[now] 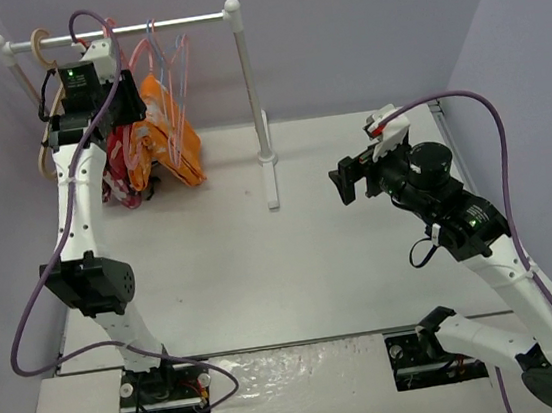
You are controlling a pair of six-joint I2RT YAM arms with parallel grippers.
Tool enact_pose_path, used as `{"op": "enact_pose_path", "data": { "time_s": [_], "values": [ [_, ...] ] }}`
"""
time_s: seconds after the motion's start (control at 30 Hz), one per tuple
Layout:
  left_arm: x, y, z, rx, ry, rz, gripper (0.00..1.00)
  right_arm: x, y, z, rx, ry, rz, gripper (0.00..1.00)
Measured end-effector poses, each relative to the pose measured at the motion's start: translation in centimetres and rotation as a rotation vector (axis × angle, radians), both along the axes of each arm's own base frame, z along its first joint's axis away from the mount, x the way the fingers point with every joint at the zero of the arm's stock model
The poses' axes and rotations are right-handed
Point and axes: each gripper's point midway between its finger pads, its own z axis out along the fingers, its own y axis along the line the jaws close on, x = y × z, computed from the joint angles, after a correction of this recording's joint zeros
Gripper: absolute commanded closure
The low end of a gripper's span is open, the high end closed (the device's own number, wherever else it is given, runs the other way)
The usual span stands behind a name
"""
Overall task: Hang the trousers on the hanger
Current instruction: Place the hanger at the clothesline, then reset both arms
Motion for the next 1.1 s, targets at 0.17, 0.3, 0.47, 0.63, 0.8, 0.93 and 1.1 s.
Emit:
{"op": "enact_pose_path", "data": {
  "time_s": [0.17, 0.3, 0.47, 0.63, 0.8, 0.93, 1.1],
  "values": [
    [-3.0, 0.3, 1.0, 0.017, -0.038, 0.010, 0.30, -0.2, -0.8, -0.8, -0.011, 0.008, -0.033, 0.00],
    [-6.9, 1.0, 4.0, 0.037, -0.121, 0.039, 0.17, -0.6, -1.9, -0.3, -0.005, -0.011, -0.073, 0.00],
    [-14.9, 2.2, 5.7, 0.061, -0.208, 0.104, 0.09, -1.4, -4.0, 0.9, 0.006, -0.055, -0.154, 0.00],
    [-23.1, 3.7, 3.8, 0.084, -0.244, 0.182, 0.03, -2.4, -6.1, 0.8, -0.002, -0.076, -0.230, 0.00],
    [-28.8, 5.1, -0.7, 0.110, -0.224, 0.254, 0.03, -3.5, -8.1, 0.1, -0.014, -0.087, -0.294, 0.00],
    [-31.8, 5.8, -5.6, 0.129, -0.155, 0.291, 0.03, -4.6, -9.7, 0.1, 0.019, -0.107, -0.358, 0.00],
    [-33.7, 6.0, -9.0, 0.130, -0.115, 0.305, 0.03, -6.0, -11.2, -1.4, 0.053, -0.111, -0.402, 0.00]
  ]
}}
